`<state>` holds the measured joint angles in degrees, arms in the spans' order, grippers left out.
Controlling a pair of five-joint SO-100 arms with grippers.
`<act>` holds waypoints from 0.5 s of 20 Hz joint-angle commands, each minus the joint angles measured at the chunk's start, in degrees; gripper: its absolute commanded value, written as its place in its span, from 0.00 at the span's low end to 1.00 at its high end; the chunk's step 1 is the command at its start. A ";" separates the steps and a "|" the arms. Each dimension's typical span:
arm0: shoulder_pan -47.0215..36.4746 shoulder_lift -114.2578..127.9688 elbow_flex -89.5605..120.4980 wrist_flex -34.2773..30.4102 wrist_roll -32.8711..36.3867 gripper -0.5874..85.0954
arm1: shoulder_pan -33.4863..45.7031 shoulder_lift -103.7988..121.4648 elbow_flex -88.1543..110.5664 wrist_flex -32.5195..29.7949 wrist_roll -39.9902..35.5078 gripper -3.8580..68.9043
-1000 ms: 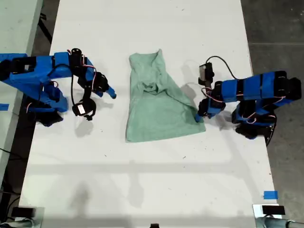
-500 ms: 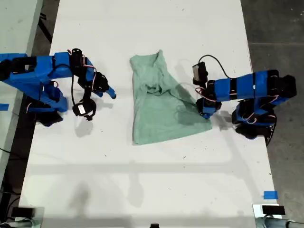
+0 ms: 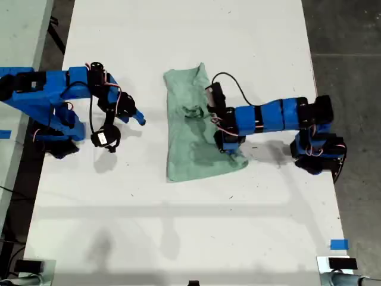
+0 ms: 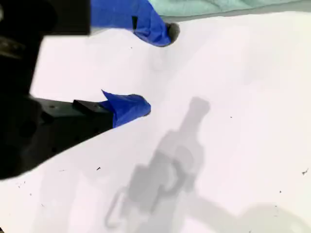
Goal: Fold tshirt
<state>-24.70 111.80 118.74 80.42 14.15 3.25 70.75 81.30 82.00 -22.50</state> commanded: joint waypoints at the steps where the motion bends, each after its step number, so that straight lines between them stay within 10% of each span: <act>1: 0.70 0.26 -1.93 0.62 -0.53 0.24 | -1.23 -5.98 -6.94 -6.33 1.76 0.03; 3: 0.53 0.26 -2.46 0.62 -0.62 0.24 | -1.67 -9.40 -7.21 -8.35 2.46 0.31; 10: 0.09 0.26 -2.72 1.05 -0.62 0.24 | -2.99 3.34 -27.51 13.54 -4.83 0.47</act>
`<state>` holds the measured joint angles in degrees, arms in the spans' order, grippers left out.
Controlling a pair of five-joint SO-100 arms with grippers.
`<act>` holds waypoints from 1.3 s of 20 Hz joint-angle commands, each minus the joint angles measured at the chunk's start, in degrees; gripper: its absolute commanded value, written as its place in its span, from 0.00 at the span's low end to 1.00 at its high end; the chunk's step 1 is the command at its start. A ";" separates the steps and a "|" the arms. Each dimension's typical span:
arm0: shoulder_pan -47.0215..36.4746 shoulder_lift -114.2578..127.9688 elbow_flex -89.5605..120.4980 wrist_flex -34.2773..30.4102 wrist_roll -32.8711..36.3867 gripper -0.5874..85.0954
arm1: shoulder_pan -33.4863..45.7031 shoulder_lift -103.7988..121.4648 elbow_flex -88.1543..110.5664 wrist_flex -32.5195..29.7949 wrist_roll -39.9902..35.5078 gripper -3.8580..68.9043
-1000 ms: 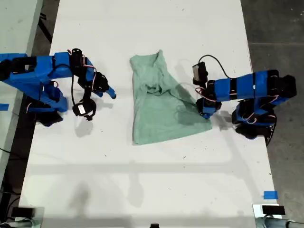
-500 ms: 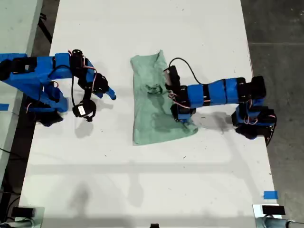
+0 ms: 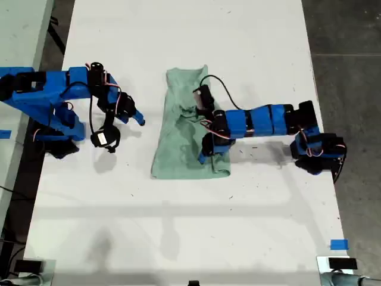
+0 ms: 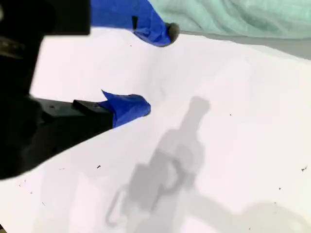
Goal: Fold tshirt
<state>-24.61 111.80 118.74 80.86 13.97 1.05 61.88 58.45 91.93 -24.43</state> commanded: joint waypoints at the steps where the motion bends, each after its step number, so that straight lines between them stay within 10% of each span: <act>1: -0.09 0.26 -2.72 0.62 -0.53 0.24 | -0.26 18.37 -3.34 3.60 -4.31 0.45; 13: 3.52 1.32 -8.96 6.86 -5.10 0.26 | 16.44 58.10 29.27 3.52 -13.36 0.39; 26: 20.04 -17.23 -27.60 -0.70 -14.77 0.31 | 16.61 58.36 35.60 2.46 -10.63 0.38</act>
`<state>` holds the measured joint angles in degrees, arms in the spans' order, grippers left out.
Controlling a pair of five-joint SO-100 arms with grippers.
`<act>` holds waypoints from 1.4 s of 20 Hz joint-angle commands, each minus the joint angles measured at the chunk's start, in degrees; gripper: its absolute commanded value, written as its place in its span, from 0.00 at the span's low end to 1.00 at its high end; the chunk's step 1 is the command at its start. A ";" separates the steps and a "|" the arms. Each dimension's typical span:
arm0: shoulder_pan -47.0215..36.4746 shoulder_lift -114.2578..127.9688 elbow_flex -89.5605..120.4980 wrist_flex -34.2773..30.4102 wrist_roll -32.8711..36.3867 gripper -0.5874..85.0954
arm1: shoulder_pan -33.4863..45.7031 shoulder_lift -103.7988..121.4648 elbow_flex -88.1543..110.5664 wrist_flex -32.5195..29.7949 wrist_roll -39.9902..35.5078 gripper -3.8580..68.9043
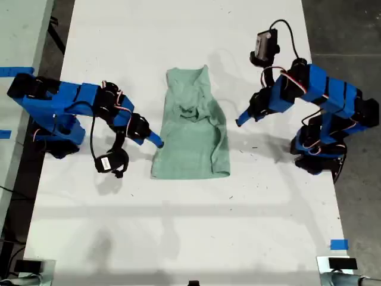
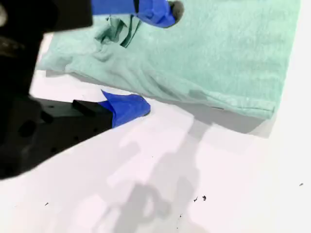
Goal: Fold tshirt
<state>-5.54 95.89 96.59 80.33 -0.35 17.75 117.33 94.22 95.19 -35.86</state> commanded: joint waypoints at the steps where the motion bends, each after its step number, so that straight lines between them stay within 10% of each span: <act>1: 1.32 -2.64 -6.50 0.00 -0.44 0.31 | -0.26 2.90 -0.09 -0.88 1.05 0.38; 16: 3.43 -22.41 -7.65 -9.05 -3.43 0.21 | -3.08 5.63 5.45 -3.16 4.22 0.38; 18: 3.60 -21.97 -7.47 -8.17 -5.27 0.01 | -3.16 6.06 6.86 -3.60 4.31 0.38; 28: 0.88 -27.60 -31.29 1.58 -1.67 0.01 | -3.25 10.63 12.04 -5.54 5.01 0.37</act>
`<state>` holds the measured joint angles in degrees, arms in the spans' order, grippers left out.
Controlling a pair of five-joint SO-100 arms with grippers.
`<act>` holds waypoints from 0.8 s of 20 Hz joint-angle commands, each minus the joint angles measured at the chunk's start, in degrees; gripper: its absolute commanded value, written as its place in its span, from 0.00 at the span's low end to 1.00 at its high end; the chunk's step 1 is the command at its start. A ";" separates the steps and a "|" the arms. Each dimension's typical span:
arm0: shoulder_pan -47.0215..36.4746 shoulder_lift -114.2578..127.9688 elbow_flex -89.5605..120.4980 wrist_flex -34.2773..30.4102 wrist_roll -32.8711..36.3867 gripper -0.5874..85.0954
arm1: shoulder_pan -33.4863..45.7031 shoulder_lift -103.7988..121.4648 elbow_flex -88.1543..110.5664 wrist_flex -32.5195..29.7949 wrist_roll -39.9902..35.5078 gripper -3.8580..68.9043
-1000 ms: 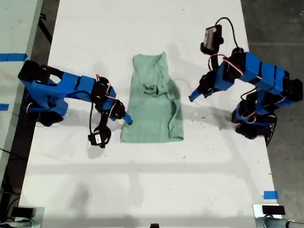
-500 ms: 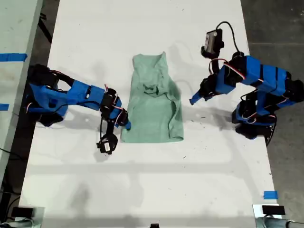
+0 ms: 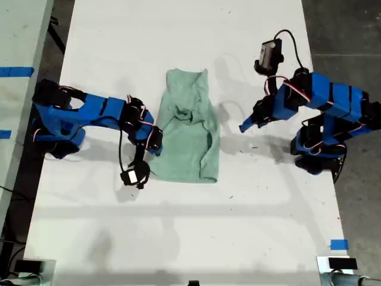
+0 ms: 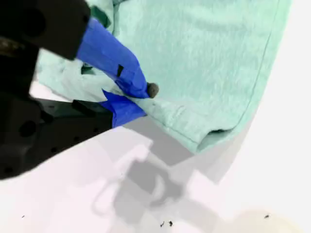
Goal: Fold tshirt
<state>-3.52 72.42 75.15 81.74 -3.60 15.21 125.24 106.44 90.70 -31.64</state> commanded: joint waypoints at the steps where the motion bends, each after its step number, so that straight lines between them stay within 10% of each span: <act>1: -1.58 -8.53 -14.06 0.44 2.46 0.01 | -0.88 3.43 0.35 -1.14 1.14 0.37; 5: -2.90 -18.90 -20.39 -3.25 5.36 0.01 | -1.14 4.57 1.67 -1.76 1.67 0.37; 11: -6.33 -22.50 -22.76 8.70 9.76 0.34 | -2.11 4.39 3.43 -5.54 2.11 0.41; 14: -6.06 -12.30 -18.54 13.71 14.77 0.36 | -3.78 3.96 3.08 -7.82 2.64 0.41; 16: -4.13 -4.48 -17.75 13.71 10.02 0.20 | -7.03 1.41 2.81 -11.78 3.96 0.41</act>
<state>-9.14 55.81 57.83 94.31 9.14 11.07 127.35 110.30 82.97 -28.83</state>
